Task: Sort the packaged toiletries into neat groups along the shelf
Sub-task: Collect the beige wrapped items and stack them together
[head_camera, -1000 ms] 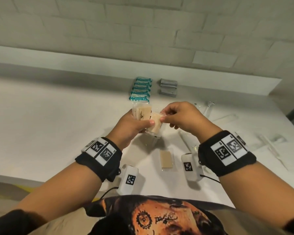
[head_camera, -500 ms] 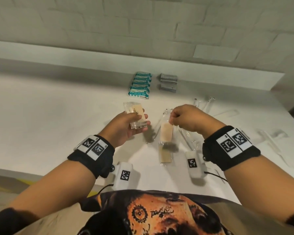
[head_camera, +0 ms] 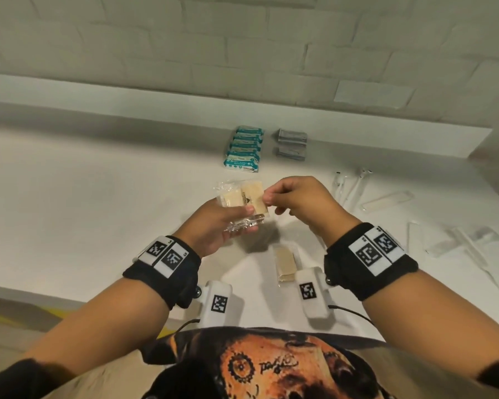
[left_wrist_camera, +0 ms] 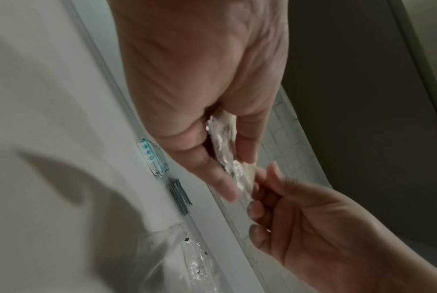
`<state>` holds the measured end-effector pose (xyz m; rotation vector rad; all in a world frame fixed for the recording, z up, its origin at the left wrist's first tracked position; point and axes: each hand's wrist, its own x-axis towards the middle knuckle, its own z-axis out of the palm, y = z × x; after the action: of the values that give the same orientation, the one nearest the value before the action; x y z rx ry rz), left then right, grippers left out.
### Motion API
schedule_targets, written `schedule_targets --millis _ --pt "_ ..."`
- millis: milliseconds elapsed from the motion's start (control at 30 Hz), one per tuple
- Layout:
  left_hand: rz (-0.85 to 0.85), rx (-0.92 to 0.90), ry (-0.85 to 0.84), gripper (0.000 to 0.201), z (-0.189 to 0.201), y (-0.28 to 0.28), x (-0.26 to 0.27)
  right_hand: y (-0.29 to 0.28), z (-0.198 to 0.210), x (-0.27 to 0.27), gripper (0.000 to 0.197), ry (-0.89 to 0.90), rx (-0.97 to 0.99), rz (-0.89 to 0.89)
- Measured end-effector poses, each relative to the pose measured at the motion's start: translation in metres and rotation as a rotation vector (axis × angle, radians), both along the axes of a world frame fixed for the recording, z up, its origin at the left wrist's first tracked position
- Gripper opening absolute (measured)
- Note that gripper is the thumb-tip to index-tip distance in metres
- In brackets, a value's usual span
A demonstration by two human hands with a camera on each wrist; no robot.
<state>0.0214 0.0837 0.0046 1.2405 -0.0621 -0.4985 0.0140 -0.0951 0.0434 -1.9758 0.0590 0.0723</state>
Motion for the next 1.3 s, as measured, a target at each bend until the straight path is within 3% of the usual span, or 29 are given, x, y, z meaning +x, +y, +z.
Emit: schedule_targets --millis 167,367,467,567,700,1000,1100,1133,1300 --pt "-0.032 -0.036 -0.05 0.03 0.008 0.001 0.001 0.002 0.001 0.001 0.012 0.055 0.026 0.073" --pt "-0.001 -0.107 0.049 0.036 0.014 0.003 0.004 0.005 -0.003 0.004 0.019 0.069 0.109 0.089" --pt "-0.021 -0.002 -0.037 0.01 0.014 0.003 0.005 0.006 -0.005 0.004 0.01 0.067 0.058 0.094" --pt "0.048 0.091 -0.119 0.019 0.011 0.001 0.008 0.009 -0.005 0.005 0.011 0.057 0.044 0.072" --pt "0.139 0.199 -0.199 0.02 0.007 0.0 0.011 0.004 0.007 0.006 0.017 0.051 0.27 0.023" --pt "0.154 0.281 -0.213 0.017 0.002 -0.004 0.01 -0.004 0.01 0.011 0.006 -0.129 -0.2 -0.017" --pt "0.167 0.196 -0.154 0.003 0.0 0.0 0.008 -0.015 0.014 0.011 0.019 -0.232 -0.835 -0.05" --pt "0.183 0.151 -0.119 0.006 -0.001 0.002 0.009 -0.02 0.016 0.011 0.021 -0.194 -0.904 -0.034" --pt "0.156 -0.066 0.08 0.026 -0.004 0.014 0.01 -0.029 0.014 0.0 0.016 0.122 -0.802 0.281"
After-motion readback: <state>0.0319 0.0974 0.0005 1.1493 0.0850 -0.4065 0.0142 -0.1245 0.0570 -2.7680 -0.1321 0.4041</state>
